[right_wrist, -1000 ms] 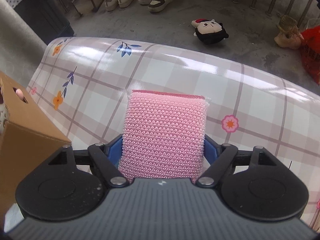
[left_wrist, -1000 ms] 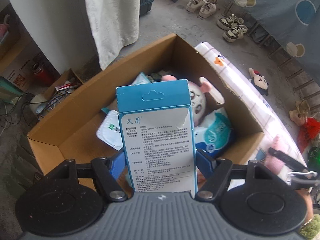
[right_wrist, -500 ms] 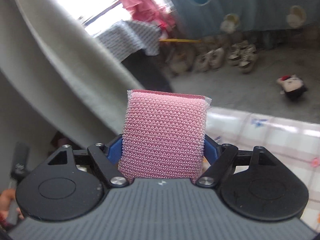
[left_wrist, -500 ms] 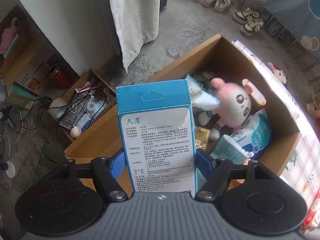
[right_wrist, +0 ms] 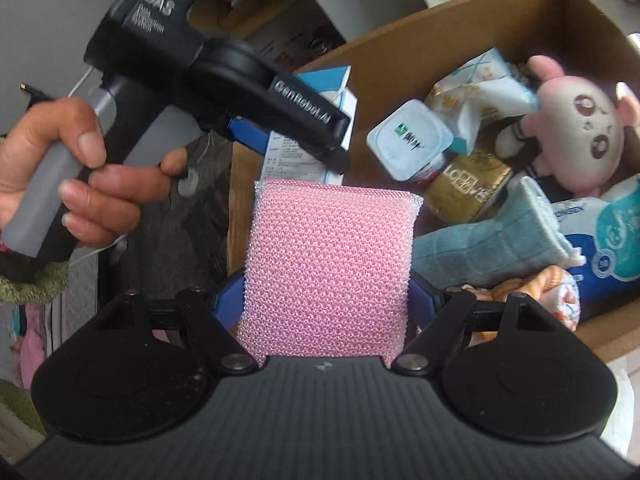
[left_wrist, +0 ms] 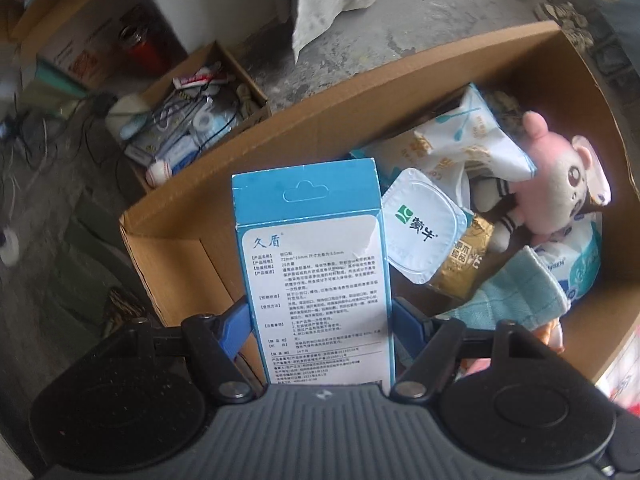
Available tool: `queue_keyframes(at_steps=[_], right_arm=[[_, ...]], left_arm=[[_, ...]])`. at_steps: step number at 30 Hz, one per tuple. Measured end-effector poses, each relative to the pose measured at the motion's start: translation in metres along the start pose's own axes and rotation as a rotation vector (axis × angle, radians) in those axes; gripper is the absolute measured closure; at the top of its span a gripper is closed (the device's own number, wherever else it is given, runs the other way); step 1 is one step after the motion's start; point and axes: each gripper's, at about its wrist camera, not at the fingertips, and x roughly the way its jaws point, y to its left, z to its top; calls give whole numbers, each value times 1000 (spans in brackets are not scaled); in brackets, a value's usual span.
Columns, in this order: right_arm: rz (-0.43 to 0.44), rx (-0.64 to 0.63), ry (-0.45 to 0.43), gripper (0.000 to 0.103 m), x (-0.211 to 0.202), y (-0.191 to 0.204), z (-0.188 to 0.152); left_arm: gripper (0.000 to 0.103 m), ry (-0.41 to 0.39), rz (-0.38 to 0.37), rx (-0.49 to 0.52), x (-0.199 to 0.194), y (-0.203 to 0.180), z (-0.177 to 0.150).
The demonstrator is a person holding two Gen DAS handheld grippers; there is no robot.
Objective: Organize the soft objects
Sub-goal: 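Lower the medicine box into the box with the left gripper while the right lowers the sponge, then open both grippers and withdraw them from the box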
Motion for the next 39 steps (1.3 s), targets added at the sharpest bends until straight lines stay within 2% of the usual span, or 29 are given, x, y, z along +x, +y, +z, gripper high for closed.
queue_keyframes(at_steps=[5,11,14,26,34,39], right_arm=[[-49,-66,111,23,32,15,7],[-59,-90,165,22,47,14,6],[-62,-96,188,22,55,18,7],[-63,-98,242,20,83,14,9],[-54,-57,310,15,107,8,11],[-69,-48,302,13,104,7,7]], left_arm=[[29,30,-7,-65,9,8,2],[28,39,-17,-95,17,15,5],[20,55,-18,-99,20,16,5],[18,11,-53,-67,10,17,4],[17,-20,-50,-10,4,16,5],[17,-43,-47,17,1,16,6]])
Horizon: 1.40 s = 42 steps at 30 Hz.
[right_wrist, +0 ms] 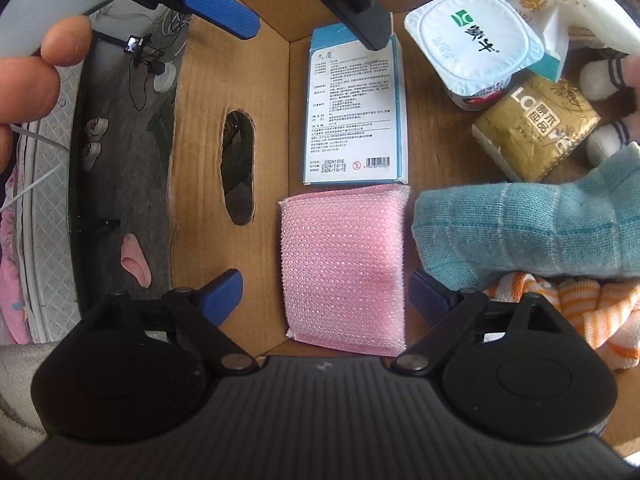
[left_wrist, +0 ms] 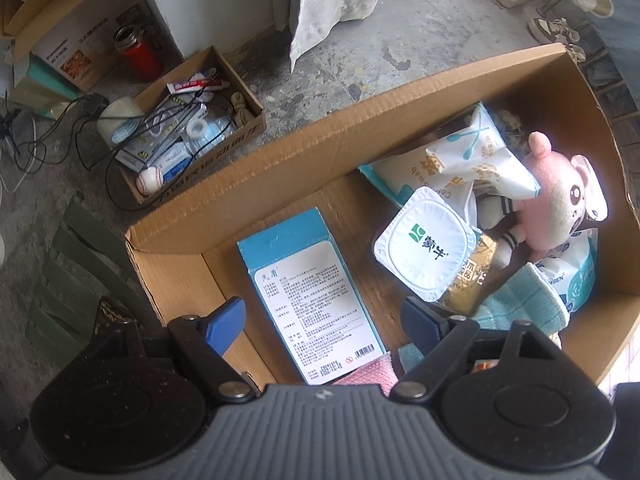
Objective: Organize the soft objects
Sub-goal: 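Open both grippers and withdraw them from the box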
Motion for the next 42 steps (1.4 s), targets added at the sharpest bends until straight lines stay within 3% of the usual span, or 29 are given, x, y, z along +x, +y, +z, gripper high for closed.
queue_keyframes(at_steps=[5,9,15,20,24,27,31,36,42], right_arm=[[30,65,-119,13,-28,-5,-11],[17,163,-315,10,-67,-11,-36],[-185,414,-582,1,-117,-25,-83],[-350,587,-798,1,-149,-30,-125],[-459,642,-968,1,-164,-29,-157],[-487,644,-1021,1,-170,-29,-175],[-418,665,-1055,1,-177,-34,-200],[-395,679,-1097,1,-195,-28,-233],[-374,724,-1088,1,-195,-25,-262]], left_arm=[[17,-97,12,75,-15,-5,-4],[16,-226,13,180,-39,-19,-12],[11,-416,52,325,-72,-43,-31],[8,-501,31,347,-91,-58,-47],[5,-569,49,370,-104,-73,-66],[4,-599,36,384,-114,-82,-81],[3,-612,11,366,-125,-91,-98],[1,-645,-7,349,-134,-100,-118],[0,-598,-25,392,-131,-113,-134]])
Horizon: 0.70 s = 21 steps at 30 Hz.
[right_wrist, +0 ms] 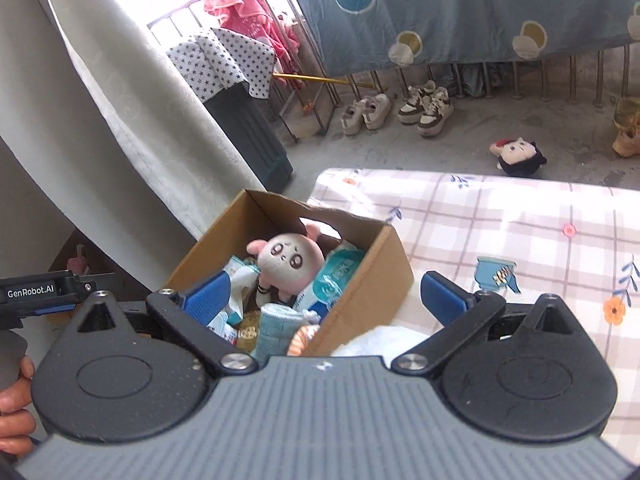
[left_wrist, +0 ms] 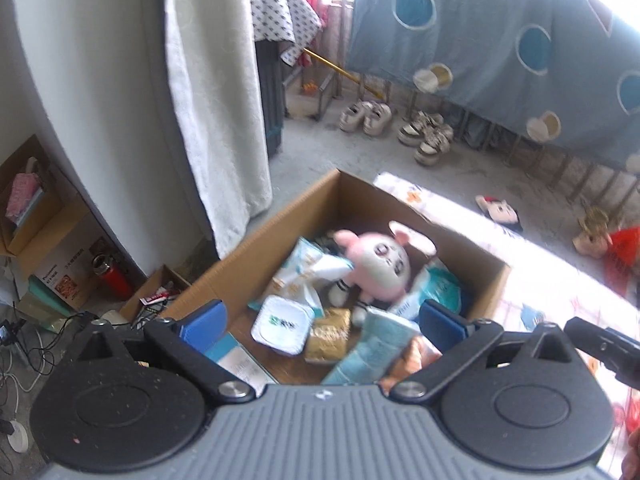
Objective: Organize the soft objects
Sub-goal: 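Open both grippers and withdraw them from the box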
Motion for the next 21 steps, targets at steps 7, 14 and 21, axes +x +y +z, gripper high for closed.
queue_keyframes(at_steps=[7,14,21], right_arm=[[-82,5,5,1,-24,0,-23],[-173,73,31,1,-38,18,-57],[-263,191,58,1,-52,34,-97]], left_arm=[[0,20,12,133,-1,-19,-14],[0,35,-25,263,-5,-15,-26],[0,130,-97,372,-2,-7,-43]])
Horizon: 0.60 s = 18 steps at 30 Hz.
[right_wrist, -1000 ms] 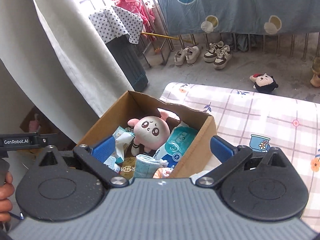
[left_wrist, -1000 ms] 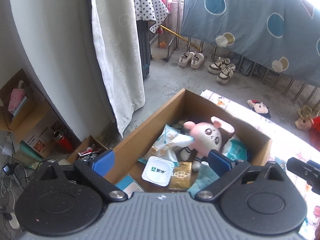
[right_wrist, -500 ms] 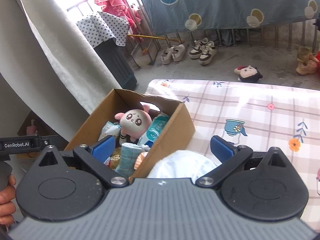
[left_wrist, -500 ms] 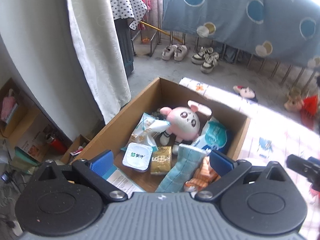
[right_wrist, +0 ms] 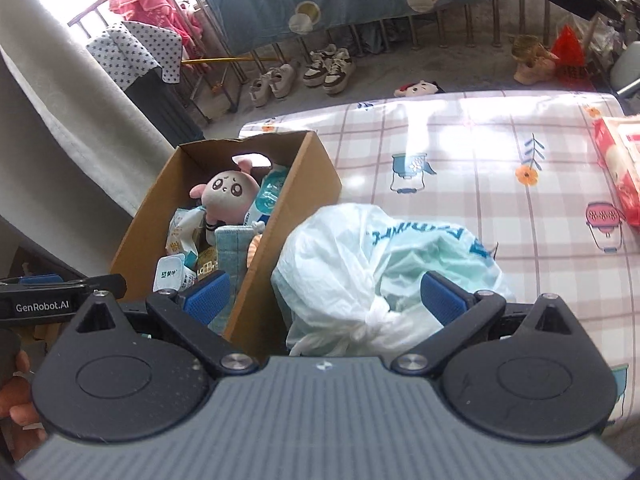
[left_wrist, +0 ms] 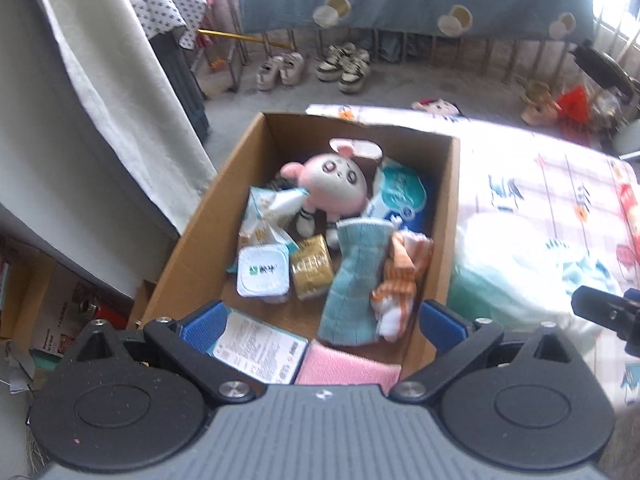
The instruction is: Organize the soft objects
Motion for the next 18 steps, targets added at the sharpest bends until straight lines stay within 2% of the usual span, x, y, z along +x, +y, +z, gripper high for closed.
queue_keyframes(at_steps=[7,18], right_arm=[[-68,51,38,1,-10,14,-26],[-159,58,131,1,-6,38,-36]], left_arm=[[0,88,-37,62,11,4,-15],[0,191,-49,108,25,10,-28]])
